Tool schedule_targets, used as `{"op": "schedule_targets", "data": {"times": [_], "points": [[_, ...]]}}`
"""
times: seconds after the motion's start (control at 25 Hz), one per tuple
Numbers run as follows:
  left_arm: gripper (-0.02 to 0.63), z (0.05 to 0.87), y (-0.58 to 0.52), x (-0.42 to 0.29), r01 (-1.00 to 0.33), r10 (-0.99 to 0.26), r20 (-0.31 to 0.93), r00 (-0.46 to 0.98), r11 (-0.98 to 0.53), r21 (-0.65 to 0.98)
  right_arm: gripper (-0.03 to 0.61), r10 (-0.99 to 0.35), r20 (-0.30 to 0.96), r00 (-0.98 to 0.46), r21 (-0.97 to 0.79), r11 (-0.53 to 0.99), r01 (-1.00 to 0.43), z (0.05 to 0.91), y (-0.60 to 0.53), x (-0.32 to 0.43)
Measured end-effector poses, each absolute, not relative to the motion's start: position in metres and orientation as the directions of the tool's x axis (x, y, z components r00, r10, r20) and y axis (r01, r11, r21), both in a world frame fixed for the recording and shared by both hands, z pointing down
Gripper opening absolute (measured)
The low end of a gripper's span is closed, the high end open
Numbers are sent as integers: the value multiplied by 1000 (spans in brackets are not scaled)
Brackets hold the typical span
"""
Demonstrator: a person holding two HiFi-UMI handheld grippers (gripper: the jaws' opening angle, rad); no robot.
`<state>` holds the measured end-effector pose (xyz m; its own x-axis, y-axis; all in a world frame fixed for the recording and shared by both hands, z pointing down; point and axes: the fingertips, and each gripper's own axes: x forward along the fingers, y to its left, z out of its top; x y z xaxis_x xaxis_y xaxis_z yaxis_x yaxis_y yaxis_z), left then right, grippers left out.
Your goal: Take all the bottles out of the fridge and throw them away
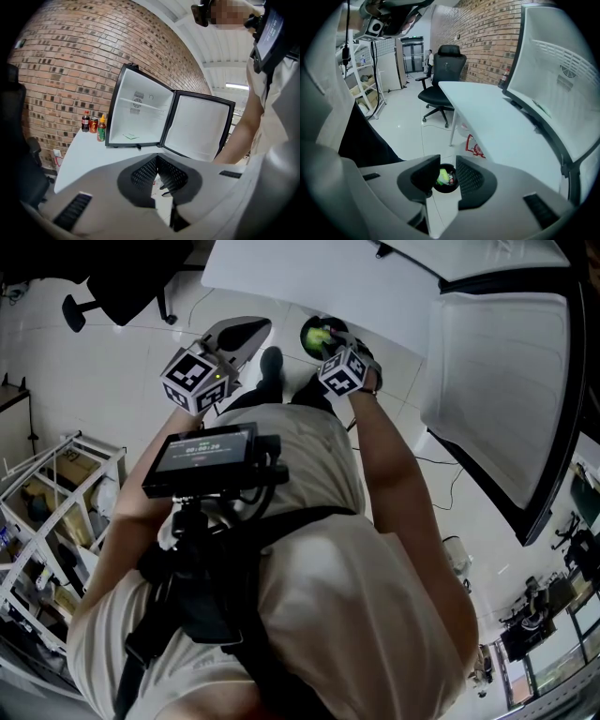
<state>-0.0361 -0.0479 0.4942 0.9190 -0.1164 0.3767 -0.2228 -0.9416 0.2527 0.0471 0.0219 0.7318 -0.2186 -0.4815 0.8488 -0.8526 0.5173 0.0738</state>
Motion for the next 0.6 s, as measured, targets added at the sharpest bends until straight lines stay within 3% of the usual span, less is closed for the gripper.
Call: {"op": "schedule_targets", "data": {"times": [0.4,0.56,0.6], "points": [[11,491,-47,-22,-165,-64,360,931,-952,258,112,-516,838,-177,98,463,-881,720,29,61],[11,489,-48,-13,-124,-31,334,942,-958,260,109,-603,782,-158,125,400,-908,687,20,66],[11,488,-49,-11,-114,-23,328,944,-959,260,80,-632,760,-151,132,378,-916,674,15,69]]}}
